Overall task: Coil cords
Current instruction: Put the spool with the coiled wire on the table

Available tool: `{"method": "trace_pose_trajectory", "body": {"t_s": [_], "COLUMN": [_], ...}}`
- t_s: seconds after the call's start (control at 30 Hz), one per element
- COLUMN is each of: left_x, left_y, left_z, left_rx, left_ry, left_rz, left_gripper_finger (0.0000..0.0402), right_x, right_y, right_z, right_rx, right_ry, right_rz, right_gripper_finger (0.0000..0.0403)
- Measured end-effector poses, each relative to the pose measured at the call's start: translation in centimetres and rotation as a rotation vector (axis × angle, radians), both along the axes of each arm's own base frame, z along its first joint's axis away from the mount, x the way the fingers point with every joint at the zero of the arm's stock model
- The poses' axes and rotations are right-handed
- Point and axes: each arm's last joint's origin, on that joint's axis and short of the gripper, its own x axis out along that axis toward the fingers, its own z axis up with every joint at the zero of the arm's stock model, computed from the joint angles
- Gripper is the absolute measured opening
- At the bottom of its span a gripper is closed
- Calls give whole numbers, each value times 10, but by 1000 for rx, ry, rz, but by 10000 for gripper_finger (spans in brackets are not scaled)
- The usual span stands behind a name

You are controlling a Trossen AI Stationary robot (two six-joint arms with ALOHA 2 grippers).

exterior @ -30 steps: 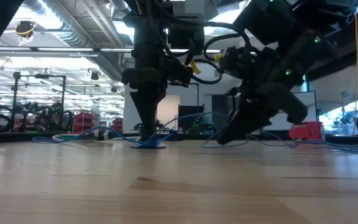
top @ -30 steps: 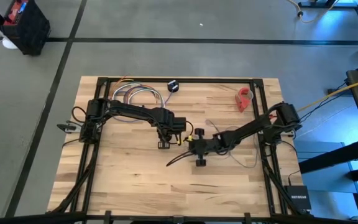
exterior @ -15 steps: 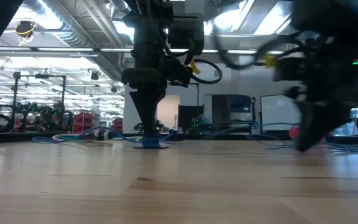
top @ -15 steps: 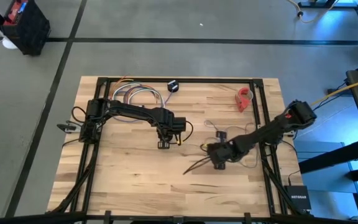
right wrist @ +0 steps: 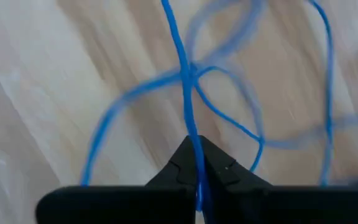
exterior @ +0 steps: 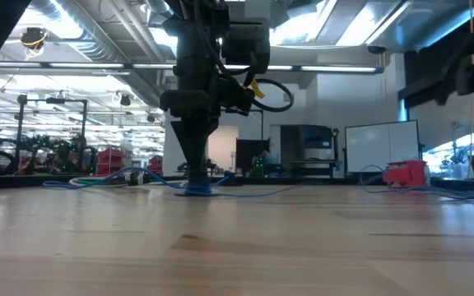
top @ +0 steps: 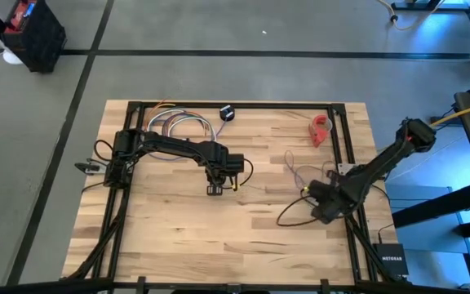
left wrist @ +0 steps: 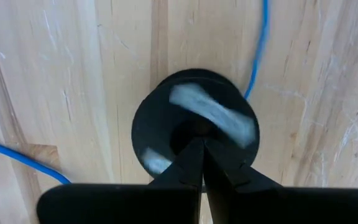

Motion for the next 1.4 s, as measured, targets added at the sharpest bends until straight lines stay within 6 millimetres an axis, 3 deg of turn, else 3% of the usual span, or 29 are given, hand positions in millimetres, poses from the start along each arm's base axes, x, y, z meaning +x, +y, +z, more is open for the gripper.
{"method": "trace_pose_trajectory", "body": {"t_s": [0.23, 0.5, 0.7, 0.87, 1.0, 1.2, 1.3, 1.4], "left_x": [0, 0, 1, 1, 1, 1, 1, 1], "left_y": [0, 0, 0, 0, 0, 0, 0, 0], "left_z": [0, 0, 0, 0, 0, 0, 0, 0], "left_rx": [0, 0, 1, 1, 1, 1, 1, 1], "left_ry": [-1, -1, -9, -8, -8, -9, -9, -8], "left_rz": [-1, -6, -7, -7, -6, -6, -7, -7], "left_gripper_finger": [4, 4, 4, 4, 4, 4, 4, 4], "right_x": [-2, 15, 36, 55, 60, 36, 34, 40], "right_y": [-1, -3, -14, -16, -11, -27, -34, -33], "right_z": [11, 37, 62, 67, 60, 50, 56, 64], "right_rx": [94, 117, -73, -100, 24, 99, 79, 99], "right_ry": [-93, -89, -255, -344, -244, 101, 125, 77], "right_rz": [-148, -64, 25, 180, 331, 5, -129, -142], "right_gripper_finger": [32, 159, 220, 228, 220, 204, 198, 198]}}
